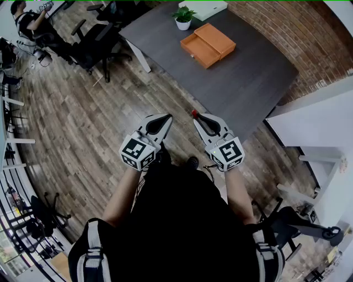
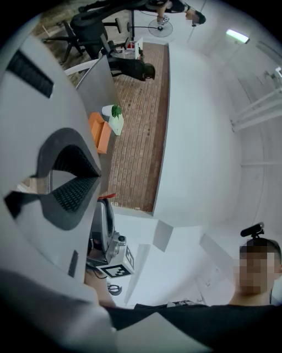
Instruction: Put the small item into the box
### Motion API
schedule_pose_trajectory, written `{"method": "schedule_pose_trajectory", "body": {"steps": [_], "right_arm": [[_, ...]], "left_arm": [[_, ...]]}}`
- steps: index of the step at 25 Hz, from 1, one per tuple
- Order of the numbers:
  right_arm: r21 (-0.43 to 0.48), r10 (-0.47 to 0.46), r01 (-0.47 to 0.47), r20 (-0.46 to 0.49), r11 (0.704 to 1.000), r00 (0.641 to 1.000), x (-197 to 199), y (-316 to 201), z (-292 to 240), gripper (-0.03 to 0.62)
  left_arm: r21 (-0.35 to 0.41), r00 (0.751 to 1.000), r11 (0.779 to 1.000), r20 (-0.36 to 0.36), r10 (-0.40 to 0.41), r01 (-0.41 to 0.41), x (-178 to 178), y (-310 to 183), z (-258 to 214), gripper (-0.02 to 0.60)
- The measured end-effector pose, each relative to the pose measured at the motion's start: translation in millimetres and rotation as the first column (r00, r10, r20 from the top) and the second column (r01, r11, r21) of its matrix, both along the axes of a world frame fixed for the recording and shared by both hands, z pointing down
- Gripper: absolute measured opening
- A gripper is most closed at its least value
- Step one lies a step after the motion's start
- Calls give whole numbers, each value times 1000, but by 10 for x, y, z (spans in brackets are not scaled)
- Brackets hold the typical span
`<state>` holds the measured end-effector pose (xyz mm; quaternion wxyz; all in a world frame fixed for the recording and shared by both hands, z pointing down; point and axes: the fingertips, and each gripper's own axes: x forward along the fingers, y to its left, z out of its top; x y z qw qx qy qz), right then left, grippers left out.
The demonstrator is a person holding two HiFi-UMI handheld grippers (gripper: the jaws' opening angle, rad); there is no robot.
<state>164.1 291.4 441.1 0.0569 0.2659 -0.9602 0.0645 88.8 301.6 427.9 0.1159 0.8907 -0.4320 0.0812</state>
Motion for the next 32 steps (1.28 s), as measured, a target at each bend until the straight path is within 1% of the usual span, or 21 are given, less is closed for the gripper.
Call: {"method": "schedule_pose_trajectory", "body": {"steps": [2, 4, 5, 8, 9, 12, 17, 23, 27, 32], "right_arm": [[9, 3, -3, -9, 1000, 1000, 116, 35, 4, 66], [15, 7, -7, -18, 1000, 1000, 257, 74, 17, 66], [16, 12, -11, -21, 1000, 1000, 335, 91, 23, 66], [14, 29, -29, -20, 999, 999, 501, 124, 21, 66], [13, 31, -31, -18, 999, 999, 511, 140, 18, 66], [7, 25, -25, -17, 1000, 1000, 480, 190, 23, 66], [-5, 7, -7, -34, 1000, 999, 367, 201, 40, 66], [11, 15, -14, -73, 1000, 997, 216, 121, 23, 66], [5, 48, -48, -62, 999, 997, 168, -13, -22, 66], [14, 93, -92, -81, 996, 992, -74, -201, -65, 66]], "left_arm": [[15, 1000, 1000, 25, 15, -15, 171, 31, -17, 23], [22, 999, 999, 33, 24, -25, 327, 59, -21, 23], [19, 999, 999, 20, 25, -26, 393, 65, -21, 23], [-4, 997, 1000, -74, 15, -16, 493, 75, -62, 23], [-2, 997, 1000, -83, 11, -12, 490, 97, -82, 23], [21, 999, 1000, -41, 3, -2, 435, 174, -121, 23], [33, 1000, 999, -1, -6, 6, 276, 169, -122, 23], [42, 1000, 999, -6, 17, -17, 118, 0, -125, 23], [48, 998, 997, -10, 66, -65, 88, -177, -156, 23], [54, 994, 992, -3, 113, -113, -139, -405, -189, 23]]}}
